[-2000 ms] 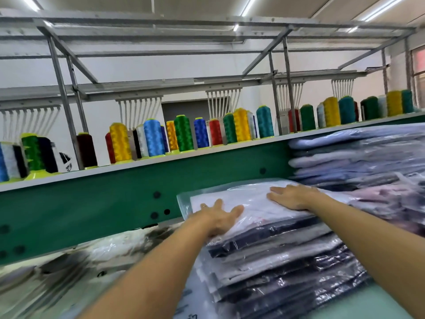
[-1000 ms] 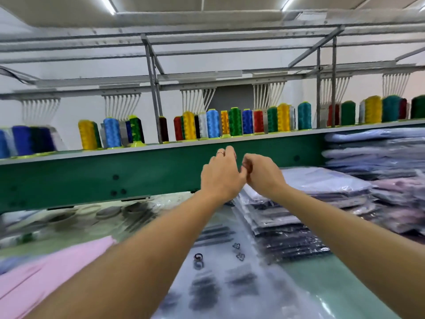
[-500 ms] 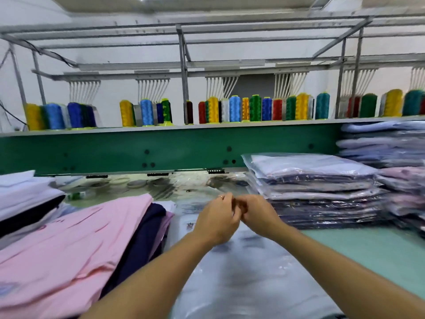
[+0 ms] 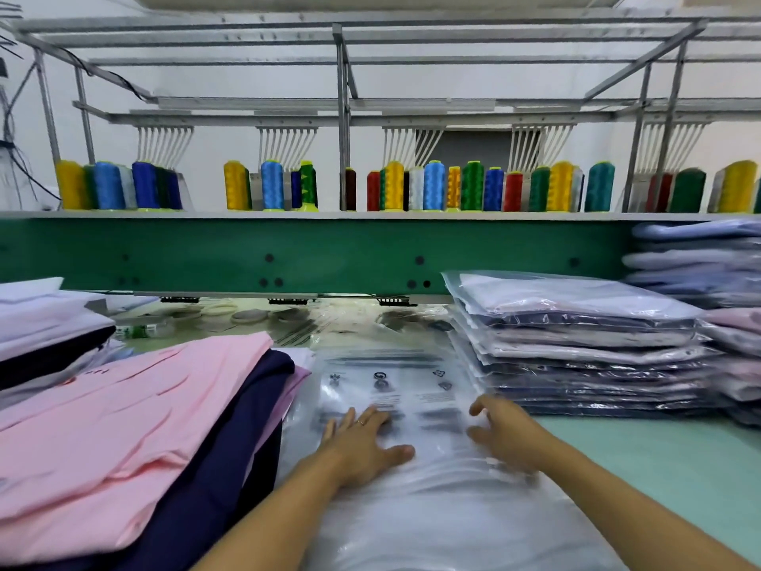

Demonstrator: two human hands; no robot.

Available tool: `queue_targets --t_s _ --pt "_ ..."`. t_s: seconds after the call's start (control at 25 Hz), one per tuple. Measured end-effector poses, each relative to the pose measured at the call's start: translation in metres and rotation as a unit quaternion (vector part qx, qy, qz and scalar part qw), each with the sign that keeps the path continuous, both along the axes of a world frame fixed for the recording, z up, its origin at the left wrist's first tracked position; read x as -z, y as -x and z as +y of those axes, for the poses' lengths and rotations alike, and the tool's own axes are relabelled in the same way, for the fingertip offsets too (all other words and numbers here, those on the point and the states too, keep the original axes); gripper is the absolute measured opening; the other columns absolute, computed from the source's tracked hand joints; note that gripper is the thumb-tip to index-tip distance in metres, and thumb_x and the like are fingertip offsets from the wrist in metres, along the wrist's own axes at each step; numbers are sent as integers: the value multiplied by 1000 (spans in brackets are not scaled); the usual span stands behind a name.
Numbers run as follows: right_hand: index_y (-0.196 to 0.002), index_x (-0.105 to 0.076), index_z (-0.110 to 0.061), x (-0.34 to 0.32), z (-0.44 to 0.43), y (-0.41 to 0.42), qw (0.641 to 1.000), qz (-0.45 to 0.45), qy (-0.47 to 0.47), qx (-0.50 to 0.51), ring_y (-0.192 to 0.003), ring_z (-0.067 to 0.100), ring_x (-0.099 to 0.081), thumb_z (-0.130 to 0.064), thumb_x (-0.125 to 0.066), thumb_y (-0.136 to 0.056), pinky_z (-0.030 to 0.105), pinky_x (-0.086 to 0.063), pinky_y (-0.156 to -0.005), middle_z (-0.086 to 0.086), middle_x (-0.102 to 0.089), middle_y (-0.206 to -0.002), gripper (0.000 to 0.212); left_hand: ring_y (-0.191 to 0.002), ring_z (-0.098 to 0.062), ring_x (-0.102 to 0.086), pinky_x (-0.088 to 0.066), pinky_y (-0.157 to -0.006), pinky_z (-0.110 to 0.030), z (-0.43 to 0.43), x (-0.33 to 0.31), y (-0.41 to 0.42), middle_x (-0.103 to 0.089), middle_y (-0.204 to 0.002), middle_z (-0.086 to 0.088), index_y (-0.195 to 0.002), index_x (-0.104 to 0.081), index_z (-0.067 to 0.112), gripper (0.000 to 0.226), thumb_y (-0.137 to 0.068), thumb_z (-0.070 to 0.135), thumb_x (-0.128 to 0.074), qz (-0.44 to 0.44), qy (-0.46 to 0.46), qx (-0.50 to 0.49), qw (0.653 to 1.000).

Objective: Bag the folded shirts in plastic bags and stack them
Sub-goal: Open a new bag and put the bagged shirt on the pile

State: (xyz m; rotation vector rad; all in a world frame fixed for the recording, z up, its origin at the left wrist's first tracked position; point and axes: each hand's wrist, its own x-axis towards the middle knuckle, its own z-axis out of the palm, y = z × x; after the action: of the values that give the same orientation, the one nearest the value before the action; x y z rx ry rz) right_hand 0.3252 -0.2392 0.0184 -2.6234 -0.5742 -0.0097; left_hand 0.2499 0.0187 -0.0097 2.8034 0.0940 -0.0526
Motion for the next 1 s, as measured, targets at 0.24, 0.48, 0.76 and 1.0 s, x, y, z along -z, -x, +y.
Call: queue_targets --t_s 0.24,0.48,0.76,1.0 --pt "-101 -65 -23 1 -3 -10 982 67 -167 62 -55 15 -57 -9 -72 -88 29 -47 -53 2 -63 -81 20 -141 -13 -36 -19 -116 -42 8 3 -4 -55 -134 22 -124 -49 42 60 -78 81 -52 -121 45 -3 992" --pt "-104 -66 -9 -14 -2 2 918 160 -360 45 -50 16 -50 -7 -65 -94 27 -36 -46 8 -57 -74 10 -123 1 -50 -33 -112 -38 -11 -6 13 -56 -128 25 -127 -49 39 58 -84 77 -49 -258 41 59 963" --pt "-108 -59 -10 -19 32 32 894 194 -403 18 -47 13 -42 -9 -52 -98 24 -29 -42 3 -51 -60 13 -100 -7 -64 -54 -78 -35 -72 -27 20 -66 -109 15 -123 -55 39 30 -95 46 -62 -399 87 166 897" --pt "-108 -51 -7 -21 36 35 875 226 -427 14 -49 12 -34 -9 -51 -103 23 -27 -41 2 -47 -60 5 -76 -17 -62 -51 -63 -36 -75 -25 22 -72 -93 7 -102 -63 23 16 -97 38 -62 -425 53 146 892"
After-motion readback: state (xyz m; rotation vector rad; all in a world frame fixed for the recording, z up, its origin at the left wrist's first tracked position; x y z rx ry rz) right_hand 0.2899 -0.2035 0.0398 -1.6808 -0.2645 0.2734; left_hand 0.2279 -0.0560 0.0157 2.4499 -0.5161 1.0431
